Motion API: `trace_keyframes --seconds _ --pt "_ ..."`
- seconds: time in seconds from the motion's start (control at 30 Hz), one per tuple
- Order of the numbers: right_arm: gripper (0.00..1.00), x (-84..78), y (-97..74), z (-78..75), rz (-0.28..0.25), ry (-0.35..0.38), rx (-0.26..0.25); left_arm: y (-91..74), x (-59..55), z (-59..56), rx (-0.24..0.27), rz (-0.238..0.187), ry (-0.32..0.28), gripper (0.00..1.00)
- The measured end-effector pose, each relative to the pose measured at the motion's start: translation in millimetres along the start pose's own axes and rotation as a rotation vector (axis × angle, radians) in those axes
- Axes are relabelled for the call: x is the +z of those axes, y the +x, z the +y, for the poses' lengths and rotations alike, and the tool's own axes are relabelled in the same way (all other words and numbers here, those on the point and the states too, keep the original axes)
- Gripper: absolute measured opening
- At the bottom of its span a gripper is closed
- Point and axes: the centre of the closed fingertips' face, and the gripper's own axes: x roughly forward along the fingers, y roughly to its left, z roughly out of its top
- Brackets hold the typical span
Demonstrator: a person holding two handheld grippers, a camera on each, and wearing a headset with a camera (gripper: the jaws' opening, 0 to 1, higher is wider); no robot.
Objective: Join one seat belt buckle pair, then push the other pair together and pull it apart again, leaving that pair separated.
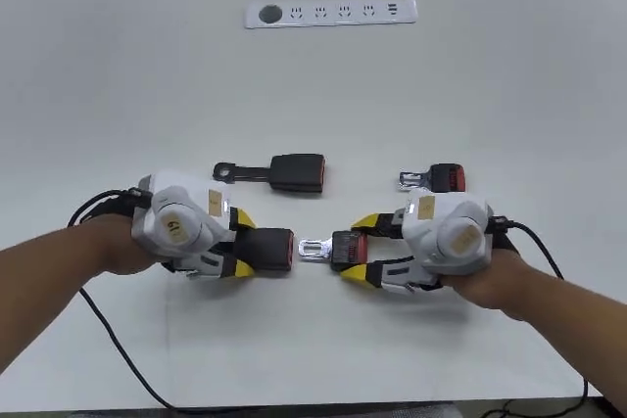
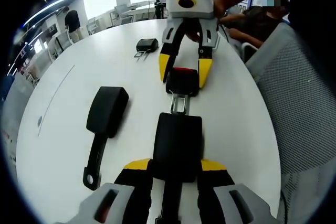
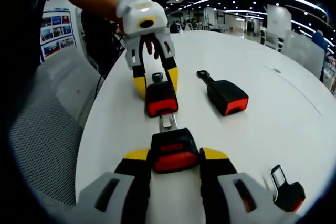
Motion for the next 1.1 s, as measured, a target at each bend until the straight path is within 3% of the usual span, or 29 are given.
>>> trace_keyframes --seconds 0.3,0.33,0.6,0.9,1.1 --pt "0.36 10.2 15.3 11.3 -0.028 0.01 0.023 1.0 0.3 -0.2 0.003 -0.001 -0.005 0.34" --pt "0.36 10.1 15.9 11.3 -0.018 -0.02 0.025 1.2 0.4 -0.2 0.003 0.0 -0.005 0.34" --pt "0.36 8.1 14.2 16.6 -0.018 -0.022 0.056 1.8 1.1 -0.5 0.002 -0.004 -0.003 0.34" --pt "0.34 11.6 20.0 20.5 0.001 -0.044 0.098 2.4 0.2 -1.0 -0.015 0.024 0.025 0.33" --pt "0.34 14.2 24.5 21.8 0.006 -0.048 0.095 2.3 0.4 -1.1 -0.019 0.021 0.03 0.33"
